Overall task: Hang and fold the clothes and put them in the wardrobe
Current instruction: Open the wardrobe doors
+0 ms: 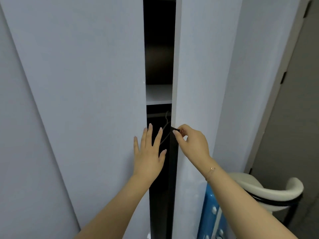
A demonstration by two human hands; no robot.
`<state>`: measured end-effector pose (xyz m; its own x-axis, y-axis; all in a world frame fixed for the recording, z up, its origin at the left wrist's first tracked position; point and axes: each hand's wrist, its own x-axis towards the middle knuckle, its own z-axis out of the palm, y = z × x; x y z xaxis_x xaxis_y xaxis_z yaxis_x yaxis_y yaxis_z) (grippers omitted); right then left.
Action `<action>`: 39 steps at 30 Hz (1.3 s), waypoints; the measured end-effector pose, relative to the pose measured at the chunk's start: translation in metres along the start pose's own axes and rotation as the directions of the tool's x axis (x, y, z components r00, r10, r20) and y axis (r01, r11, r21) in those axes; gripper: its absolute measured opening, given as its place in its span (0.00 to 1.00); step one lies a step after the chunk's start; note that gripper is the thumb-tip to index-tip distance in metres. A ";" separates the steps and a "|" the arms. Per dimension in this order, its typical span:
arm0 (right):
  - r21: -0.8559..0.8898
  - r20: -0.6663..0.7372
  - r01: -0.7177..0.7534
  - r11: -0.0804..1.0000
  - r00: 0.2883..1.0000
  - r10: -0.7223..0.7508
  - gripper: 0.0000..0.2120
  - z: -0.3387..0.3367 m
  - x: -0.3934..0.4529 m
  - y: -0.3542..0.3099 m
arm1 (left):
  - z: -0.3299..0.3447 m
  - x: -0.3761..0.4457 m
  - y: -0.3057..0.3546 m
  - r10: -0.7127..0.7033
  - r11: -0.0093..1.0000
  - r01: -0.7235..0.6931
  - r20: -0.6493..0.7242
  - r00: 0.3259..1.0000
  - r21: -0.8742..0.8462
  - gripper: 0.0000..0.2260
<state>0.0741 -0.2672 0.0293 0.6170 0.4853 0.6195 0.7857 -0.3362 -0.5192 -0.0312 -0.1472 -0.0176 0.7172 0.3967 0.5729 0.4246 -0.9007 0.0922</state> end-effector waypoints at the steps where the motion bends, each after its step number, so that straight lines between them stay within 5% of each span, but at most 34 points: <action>1: 0.008 0.015 -0.001 1.000 1.000 0.001 0.09 -0.006 -0.004 0.003 | -0.003 -0.003 0.009 0.006 1.000 -0.006 -0.021 1.000 -0.006 0.31; 12: 0.104 -0.017 0.047 0.993 0.999 -0.046 0.15 -0.126 -0.063 0.084 | -0.019 -0.035 0.139 -0.032 0.999 0.028 -0.112 0.993 -0.033 0.32; 20: 0.005 0.025 -0.040 0.999 0.999 0.040 0.16 -0.223 -0.074 0.156 | -0.013 -0.057 0.242 -0.007 1.000 0.006 -0.079 0.997 -0.019 0.32; 32: -0.002 -0.036 -0.216 0.976 0.976 0.216 0.26 -0.239 -0.093 0.179 | -0.006 -0.039 0.257 0.039 0.999 -0.041 -0.064 0.997 -0.031 0.31; 35: -0.087 -0.177 -0.154 0.984 0.975 0.137 0.36 -0.219 -0.107 0.159 | 0.000 -0.034 0.241 0.038 0.999 -0.041 -0.068 0.997 -0.036 0.31; 39: -0.290 -0.227 0.120 0.950 0.955 -0.190 0.38 -0.185 -0.103 0.119 | 0.000 -0.025 0.202 0.047 0.998 -0.051 -0.098 0.994 -0.034 0.30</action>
<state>0.1122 -0.5065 0.0128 0.4498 0.3440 0.8242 0.8330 -0.4946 -0.2481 0.0367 -0.3387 -0.0131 0.6787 0.3347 0.6537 0.3691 -0.9250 0.0904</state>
